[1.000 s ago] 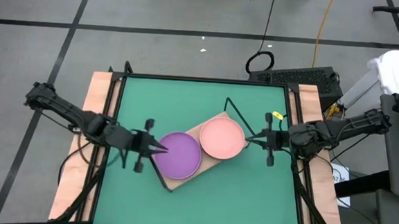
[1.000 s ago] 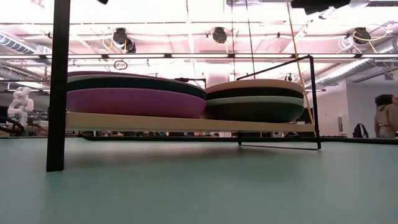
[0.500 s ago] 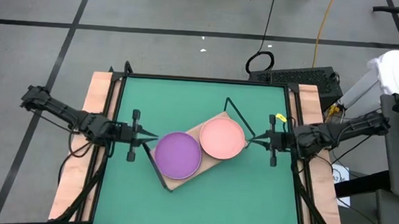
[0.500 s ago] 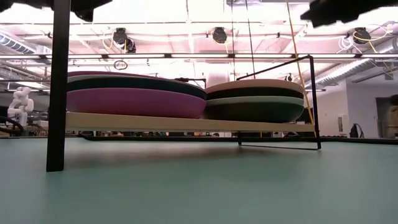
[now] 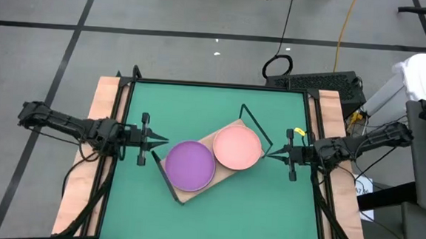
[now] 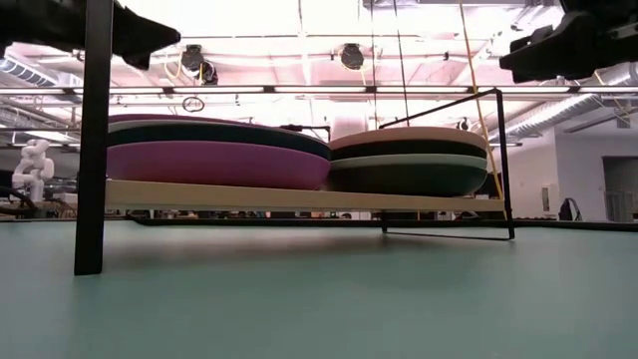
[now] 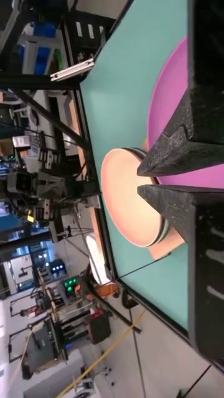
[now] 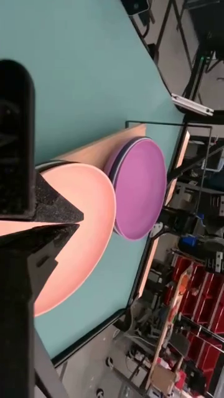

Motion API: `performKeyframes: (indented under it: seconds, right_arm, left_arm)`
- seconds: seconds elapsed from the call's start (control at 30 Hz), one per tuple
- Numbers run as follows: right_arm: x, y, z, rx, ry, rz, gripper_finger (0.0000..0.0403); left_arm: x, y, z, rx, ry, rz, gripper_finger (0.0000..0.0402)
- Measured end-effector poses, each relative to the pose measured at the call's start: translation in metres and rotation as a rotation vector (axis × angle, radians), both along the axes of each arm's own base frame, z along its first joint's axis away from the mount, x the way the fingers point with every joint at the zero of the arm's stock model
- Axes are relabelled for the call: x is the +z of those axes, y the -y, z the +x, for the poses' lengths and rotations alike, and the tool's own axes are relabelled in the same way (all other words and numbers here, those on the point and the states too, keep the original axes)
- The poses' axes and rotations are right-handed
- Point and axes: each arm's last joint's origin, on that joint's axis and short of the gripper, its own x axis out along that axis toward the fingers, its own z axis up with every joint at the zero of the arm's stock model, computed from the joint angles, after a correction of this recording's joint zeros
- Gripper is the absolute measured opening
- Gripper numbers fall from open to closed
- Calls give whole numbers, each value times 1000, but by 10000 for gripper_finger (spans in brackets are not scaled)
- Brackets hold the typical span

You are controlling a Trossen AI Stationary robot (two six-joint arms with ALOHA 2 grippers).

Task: Place and stack plates onto a shelf
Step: Return to Home Position

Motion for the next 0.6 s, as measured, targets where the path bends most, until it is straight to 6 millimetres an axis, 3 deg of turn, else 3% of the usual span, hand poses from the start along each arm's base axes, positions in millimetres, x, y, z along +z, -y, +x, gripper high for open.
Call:
performKeyframes:
  seconds: [0.6]
  right_arm:
    - [-20, 2, -11, 46, 18, 52, 0]
  left_arm:
    - [-28, -6, 0, 29, -28, -43, 39]
